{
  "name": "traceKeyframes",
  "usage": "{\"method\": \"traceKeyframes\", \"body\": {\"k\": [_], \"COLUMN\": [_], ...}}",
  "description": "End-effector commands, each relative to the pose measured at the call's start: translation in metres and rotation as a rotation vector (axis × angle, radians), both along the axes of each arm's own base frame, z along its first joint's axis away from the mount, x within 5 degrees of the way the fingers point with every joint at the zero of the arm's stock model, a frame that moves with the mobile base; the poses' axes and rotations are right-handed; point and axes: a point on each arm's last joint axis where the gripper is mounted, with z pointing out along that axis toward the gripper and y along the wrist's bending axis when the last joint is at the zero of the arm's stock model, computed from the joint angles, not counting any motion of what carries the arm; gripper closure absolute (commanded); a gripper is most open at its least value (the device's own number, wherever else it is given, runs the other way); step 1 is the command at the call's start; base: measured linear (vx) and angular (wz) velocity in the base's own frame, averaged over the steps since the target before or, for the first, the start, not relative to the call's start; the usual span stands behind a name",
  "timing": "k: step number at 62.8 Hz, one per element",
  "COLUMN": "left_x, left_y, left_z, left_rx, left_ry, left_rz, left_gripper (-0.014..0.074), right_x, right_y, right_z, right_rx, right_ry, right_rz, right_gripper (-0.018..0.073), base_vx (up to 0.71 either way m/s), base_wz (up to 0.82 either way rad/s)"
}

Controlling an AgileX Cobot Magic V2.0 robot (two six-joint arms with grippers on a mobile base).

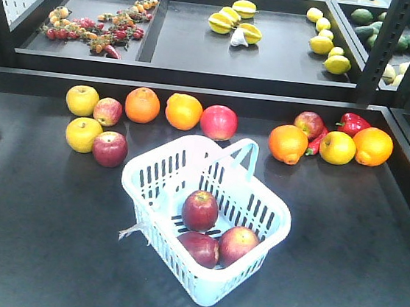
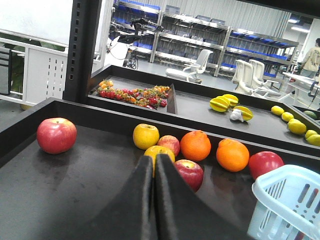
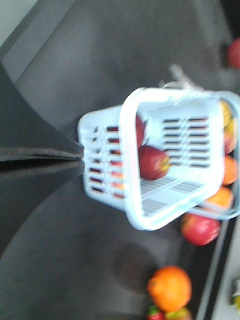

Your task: Pick three apples into basket with both arms

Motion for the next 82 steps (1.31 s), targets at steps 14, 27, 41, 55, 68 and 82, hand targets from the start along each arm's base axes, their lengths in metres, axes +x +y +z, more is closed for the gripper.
{"method": "traceKeyframes", "body": {"k": [14,27,41,55,68,82], "left_x": [0.0,0.0,0.0,0.0,0.0,0.0], "left_y": [0.0,0.0,0.0,0.0,0.0,0.0], "left_z": [-0.001,-0.001,-0.001,-0.001,-0.001,-0.001], "left_rx": [-0.002,-0.002,-0.002,-0.002,-0.002,-0.002], "left_ry": [-0.062,-0.061,-0.061,-0.061,-0.061,-0.061], "left_rz": [0.003,0.003,0.003,0.003,0.003,0.003], "left_gripper": [0.0603,0.0603,0.0603,0.0603,0.0603,0.0603], "right_x": [-0.001,-0.008,-0.007,-0.007,-0.007,-0.007], "right_y": [-0.025,-0.036,-0.039,-0.039,-0.039,-0.039], "right_z": [-0.028,-0.038,-0.027,-0.021,-0.021,-0.021], "right_rx": [0.289,0.307,0.279,0.218,0.221,0.22], "right_ry": [-0.057,-0.18,-0.324,-0.412,-0.414,-0.413], "right_rz": [-0.401,-0.543,-0.55,-0.528,-0.528,-0.528], "right_gripper": [0.0561,0.0561,0.0561,0.0561,0.0561,0.0561], "base_vx": [0.0,0.0,0.0,0.0,0.0,0.0], "base_wz": [0.0,0.0,0.0,0.0,0.0,0.0]}}
